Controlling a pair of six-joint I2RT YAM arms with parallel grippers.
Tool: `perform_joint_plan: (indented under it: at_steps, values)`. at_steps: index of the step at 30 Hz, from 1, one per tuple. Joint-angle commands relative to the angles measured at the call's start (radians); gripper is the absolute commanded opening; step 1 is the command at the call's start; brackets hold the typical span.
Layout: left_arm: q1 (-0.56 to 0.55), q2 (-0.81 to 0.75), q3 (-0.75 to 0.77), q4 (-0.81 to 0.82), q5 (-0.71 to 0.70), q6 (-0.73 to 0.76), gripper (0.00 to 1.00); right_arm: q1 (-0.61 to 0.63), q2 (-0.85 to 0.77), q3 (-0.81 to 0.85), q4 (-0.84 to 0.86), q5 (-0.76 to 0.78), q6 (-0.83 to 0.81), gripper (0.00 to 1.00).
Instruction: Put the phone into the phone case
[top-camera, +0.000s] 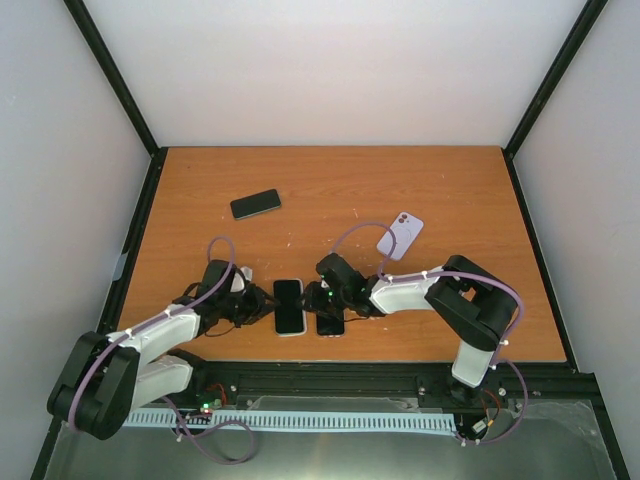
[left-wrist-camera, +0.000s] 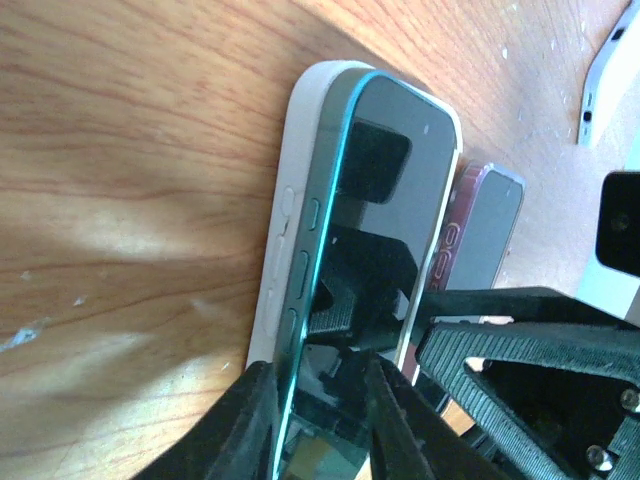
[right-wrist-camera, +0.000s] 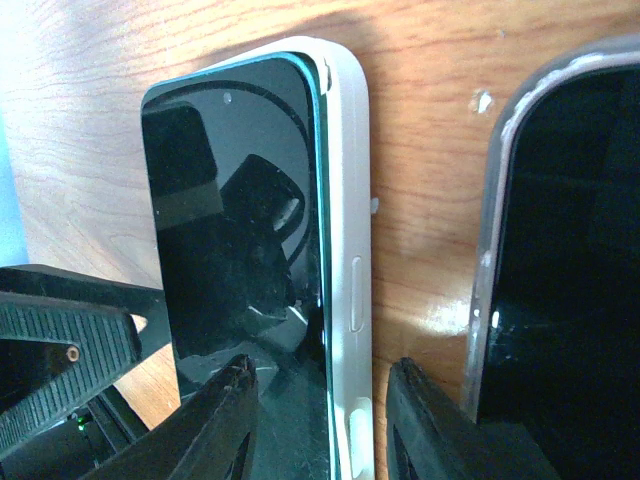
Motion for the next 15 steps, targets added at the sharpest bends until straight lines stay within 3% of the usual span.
perform_joint_plan:
  at_steps: [1,8,15]
  values:
    - [-0.005,-0.002,0.038,-0.043,-0.035,0.036,0.23,0.004,0.009,0.003,-0.009,0.016,-0.013,0.36]
    - [-0.006,0.021,-0.014,0.045,0.029,0.007,0.12,0.004,0.009,0.013,0.108,-0.051,-0.005,0.38]
    - [-0.005,0.052,-0.075,0.161,0.094,-0.037,0.10,0.004,-0.024,0.026,0.173,-0.103,0.015,0.38]
